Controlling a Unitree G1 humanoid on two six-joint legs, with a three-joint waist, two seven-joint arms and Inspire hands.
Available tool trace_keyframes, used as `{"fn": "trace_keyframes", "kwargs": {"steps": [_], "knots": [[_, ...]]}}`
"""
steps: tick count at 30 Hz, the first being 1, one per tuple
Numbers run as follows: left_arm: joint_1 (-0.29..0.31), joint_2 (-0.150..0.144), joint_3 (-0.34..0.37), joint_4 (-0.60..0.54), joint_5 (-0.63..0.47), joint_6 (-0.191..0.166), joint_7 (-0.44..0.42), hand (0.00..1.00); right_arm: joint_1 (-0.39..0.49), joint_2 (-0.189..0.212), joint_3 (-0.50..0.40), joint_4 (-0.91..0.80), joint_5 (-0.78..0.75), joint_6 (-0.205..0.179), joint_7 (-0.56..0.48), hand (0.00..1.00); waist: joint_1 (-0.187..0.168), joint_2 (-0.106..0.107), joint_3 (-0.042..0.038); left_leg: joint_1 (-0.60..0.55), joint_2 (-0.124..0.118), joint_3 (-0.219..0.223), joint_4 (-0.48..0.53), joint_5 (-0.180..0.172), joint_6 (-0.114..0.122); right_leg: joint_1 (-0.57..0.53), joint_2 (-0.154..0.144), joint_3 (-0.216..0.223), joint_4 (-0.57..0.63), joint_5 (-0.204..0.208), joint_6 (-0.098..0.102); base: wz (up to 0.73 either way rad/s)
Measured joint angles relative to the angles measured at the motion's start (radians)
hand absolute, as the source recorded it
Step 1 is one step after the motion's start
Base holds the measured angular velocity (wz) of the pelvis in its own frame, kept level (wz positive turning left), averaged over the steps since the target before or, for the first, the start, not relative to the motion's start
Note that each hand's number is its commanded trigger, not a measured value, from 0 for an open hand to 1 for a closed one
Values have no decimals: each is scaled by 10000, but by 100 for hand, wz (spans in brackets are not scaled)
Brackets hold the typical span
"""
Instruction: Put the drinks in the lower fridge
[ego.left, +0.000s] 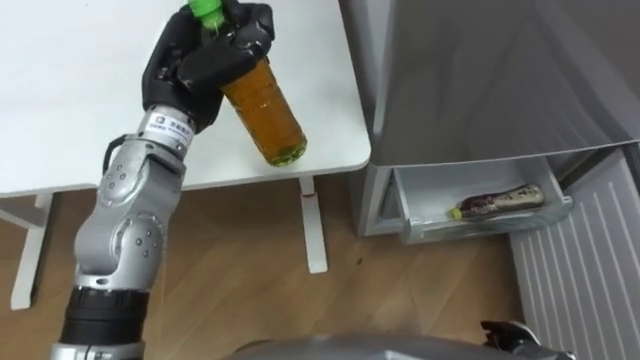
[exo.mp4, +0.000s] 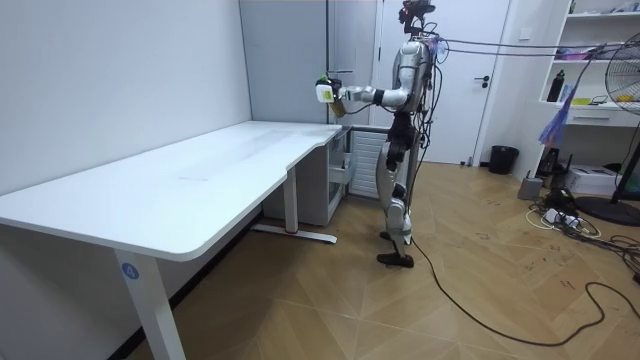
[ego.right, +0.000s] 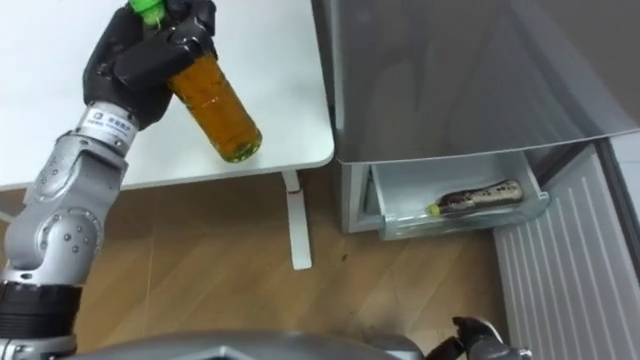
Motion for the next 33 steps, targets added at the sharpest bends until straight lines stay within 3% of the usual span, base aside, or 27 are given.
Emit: {"fn": "trace_keyframes", "kwargs": {"steps": [2,5,9,13,19,28,33], "knots": [[171,-122,-13,14,-320,0,6,100,-1,-15,93,-410,-141,-1,-12,0,48,-32,20,15,-2,7,11,1,-1,11,1,8,8,-5,-5,2],[180,-333,-104,23,-339,-63,15,100,-78,21,305,-1015,-249,-75,-32,0,234,-192,112,-13,-8,-18,98,2,-2,18,-8,-1,16,-15,-21,0],[201,-327,-515,87,-668,-77,11,100,-313,333,936,-1864,172,-403,244,0,273,-420,42,-194,-26,-164,228,1,-3,-46,-61,-265,8,-23,-34,14],[439,-328,-1031,406,-1475,-82,-20,100,-317,602,1485,-3050,183,-417,743,0,481,-420,7,-324,-15,-357,310,1,-2,-19,-97,-417,8,-28,-26,13],[1134,-289,-1501,671,-1838,-83,-31,100,-294,614,2200,-4070,428,-560,1423,0,515,-415,10,-358,-25,-622,346,2,-3,127,-112,-627,2,-41,-5,15],[1424,-165,-1557,834,-1361,-286,-28,100,-286,612,2356,-4921,461,-570,2605,0,533,-487,29,-504,-106,-649,345,3,-11,3,-114,-606,24,-75,-11,3],[1425,-142,-1560,895,-1342,-470,-29,100,-287,603,2495,-5308,503,-569,3492,0,588,-655,106,-498,-105,-634,348,3,-10,-27,-117,-585,31,-79,-9,0]]}}
